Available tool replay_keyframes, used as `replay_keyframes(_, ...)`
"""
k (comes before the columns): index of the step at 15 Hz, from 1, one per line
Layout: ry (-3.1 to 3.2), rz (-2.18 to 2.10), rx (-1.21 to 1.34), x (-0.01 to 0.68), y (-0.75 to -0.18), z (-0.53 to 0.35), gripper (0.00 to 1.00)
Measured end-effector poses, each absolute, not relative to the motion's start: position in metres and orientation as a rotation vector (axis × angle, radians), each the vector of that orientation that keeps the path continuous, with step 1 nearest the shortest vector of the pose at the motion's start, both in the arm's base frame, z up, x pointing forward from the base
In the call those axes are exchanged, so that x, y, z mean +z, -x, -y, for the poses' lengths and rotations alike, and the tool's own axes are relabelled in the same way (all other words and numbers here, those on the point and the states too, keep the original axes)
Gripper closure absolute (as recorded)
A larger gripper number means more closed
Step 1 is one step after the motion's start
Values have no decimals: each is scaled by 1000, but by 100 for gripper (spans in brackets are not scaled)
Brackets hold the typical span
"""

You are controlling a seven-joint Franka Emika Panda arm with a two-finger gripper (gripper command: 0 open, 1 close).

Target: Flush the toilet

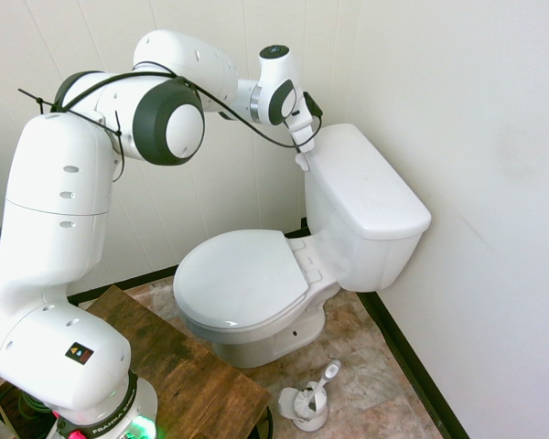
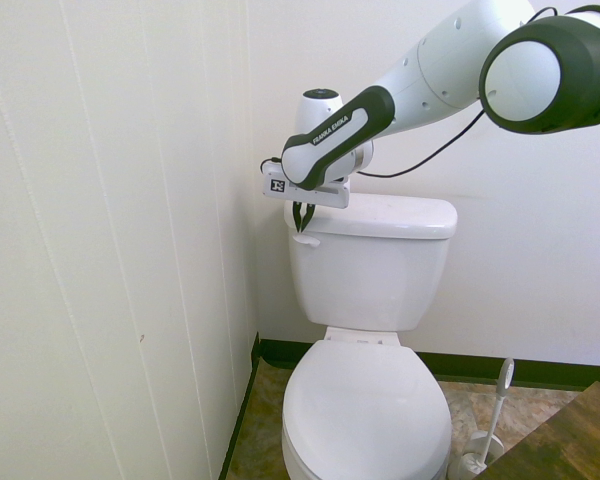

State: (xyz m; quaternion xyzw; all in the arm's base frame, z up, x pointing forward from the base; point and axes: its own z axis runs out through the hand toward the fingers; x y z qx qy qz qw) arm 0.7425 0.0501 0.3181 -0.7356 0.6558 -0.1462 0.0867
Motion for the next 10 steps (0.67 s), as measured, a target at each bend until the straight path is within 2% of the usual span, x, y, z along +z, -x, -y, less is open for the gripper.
replay_keyframes(10,2171,-2045,-374,284,-757,-45,100)
